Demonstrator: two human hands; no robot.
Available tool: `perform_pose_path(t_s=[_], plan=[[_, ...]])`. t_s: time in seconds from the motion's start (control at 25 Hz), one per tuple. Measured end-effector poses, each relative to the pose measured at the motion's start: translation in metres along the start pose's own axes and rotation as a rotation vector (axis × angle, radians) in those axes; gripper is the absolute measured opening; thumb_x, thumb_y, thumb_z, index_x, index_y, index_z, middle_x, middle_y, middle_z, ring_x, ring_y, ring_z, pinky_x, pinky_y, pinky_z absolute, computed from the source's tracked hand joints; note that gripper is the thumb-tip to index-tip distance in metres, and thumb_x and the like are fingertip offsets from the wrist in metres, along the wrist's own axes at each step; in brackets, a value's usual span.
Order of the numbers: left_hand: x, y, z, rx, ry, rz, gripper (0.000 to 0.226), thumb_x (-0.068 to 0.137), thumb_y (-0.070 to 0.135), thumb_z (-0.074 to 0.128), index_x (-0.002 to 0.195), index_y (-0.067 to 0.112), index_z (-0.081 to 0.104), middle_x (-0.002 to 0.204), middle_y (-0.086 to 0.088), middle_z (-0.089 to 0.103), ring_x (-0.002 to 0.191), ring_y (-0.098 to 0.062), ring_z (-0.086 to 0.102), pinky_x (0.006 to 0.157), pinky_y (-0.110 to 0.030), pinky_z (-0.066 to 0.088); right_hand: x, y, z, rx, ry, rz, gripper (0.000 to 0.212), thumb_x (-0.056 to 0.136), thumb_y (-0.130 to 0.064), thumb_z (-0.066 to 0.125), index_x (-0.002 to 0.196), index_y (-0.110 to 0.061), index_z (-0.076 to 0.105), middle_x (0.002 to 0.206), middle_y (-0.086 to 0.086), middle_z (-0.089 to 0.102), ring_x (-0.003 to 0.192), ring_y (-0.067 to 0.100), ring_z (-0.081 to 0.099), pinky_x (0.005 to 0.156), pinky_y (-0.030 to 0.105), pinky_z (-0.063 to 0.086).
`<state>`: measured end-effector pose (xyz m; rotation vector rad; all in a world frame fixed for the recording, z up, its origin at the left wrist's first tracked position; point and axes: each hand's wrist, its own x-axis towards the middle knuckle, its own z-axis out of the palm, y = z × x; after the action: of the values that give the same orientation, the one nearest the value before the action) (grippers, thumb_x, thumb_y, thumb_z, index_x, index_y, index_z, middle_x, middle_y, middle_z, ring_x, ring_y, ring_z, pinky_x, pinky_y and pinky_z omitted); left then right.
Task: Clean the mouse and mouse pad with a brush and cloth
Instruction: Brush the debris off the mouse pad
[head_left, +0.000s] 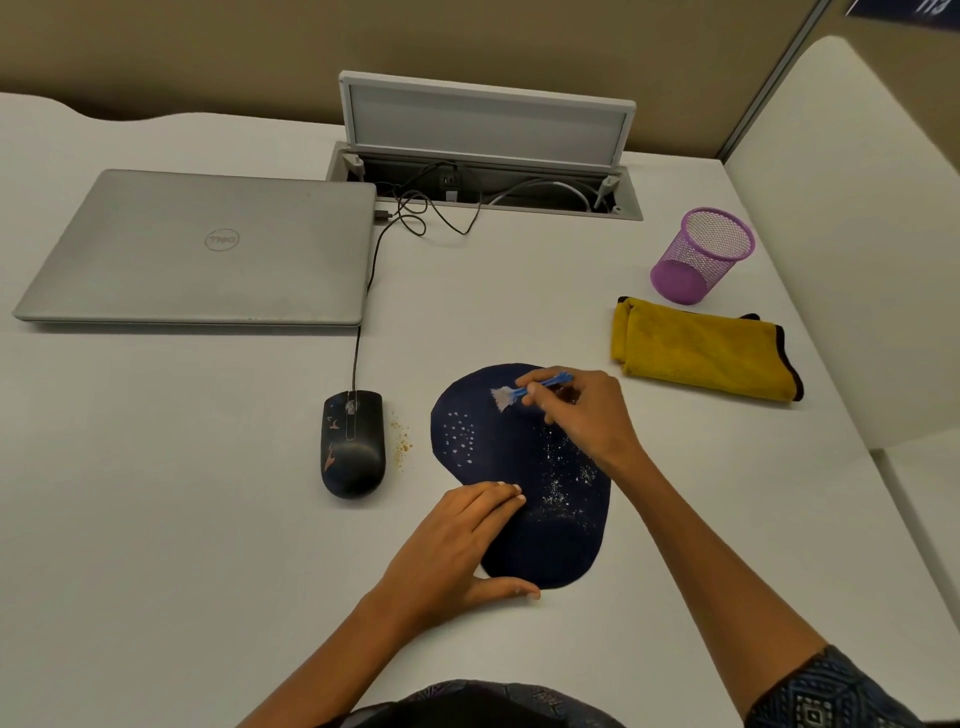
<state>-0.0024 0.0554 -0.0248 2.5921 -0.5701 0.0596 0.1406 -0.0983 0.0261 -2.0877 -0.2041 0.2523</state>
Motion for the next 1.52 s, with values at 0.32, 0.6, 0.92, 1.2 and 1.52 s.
perform_pose_path(t_s=[0.32,0.6,0.92,1.2,1.52], plan=[[0.000,-0.001,0.001,0.002,0.014,0.010,0.081,0.076,0.073,0.046,0.132,0.015,0.049,0.134,0.001,0.052,0.122,-0.015,0.049,0.103,-0.030,0.035,0.007,-0.006,0.007,0.103,0.092,0.024,0.013,0.090,-0.014,0.058,0.093,-0.018,0.070,0.085,0.004,0.072,0.060,-0.006,0.060,0.059,0.010,0.048],[0.000,-0.001,0.001,0.004,-0.004,0.011,0.082,0.075,0.073,0.048,0.132,0.015,0.048,0.135,0.001,0.050,0.124,-0.014,0.047,0.104,-0.030,0.033,0.018,0.004,-0.007,-0.073,0.285,0.083,0.016,0.090,-0.015,0.057,0.094,-0.013,0.072,0.090,0.010,0.074,0.075,0.013,0.065,0.077,0.034,0.054],[0.000,-0.002,0.002,-0.007,-0.014,0.010,0.083,0.075,0.074,0.049,0.134,0.015,0.047,0.138,0.001,0.048,0.126,-0.015,0.044,0.107,-0.030,0.029,0.014,0.007,-0.019,-0.052,0.130,0.037,0.014,0.091,-0.014,0.057,0.094,-0.018,0.070,0.087,0.008,0.073,0.058,0.000,0.059,0.063,0.012,0.051],[-0.001,-0.001,0.003,-0.017,-0.009,0.012,0.083,0.075,0.073,0.049,0.134,0.015,0.047,0.138,0.000,0.048,0.126,-0.016,0.044,0.107,-0.032,0.031,0.007,0.016,-0.032,-0.223,0.413,0.123,0.021,0.092,-0.024,0.055,0.102,-0.013,0.069,0.098,0.011,0.072,0.082,0.027,0.066,0.079,0.040,0.054],[-0.001,0.000,0.003,-0.023,-0.009,0.006,0.082,0.075,0.072,0.049,0.134,0.015,0.046,0.138,0.000,0.048,0.126,-0.017,0.045,0.106,-0.032,0.030,0.004,0.013,-0.032,-0.294,0.420,0.169,0.023,0.093,-0.025,0.053,0.104,-0.014,0.069,0.103,0.010,0.072,0.092,0.029,0.065,0.087,0.045,0.051]])
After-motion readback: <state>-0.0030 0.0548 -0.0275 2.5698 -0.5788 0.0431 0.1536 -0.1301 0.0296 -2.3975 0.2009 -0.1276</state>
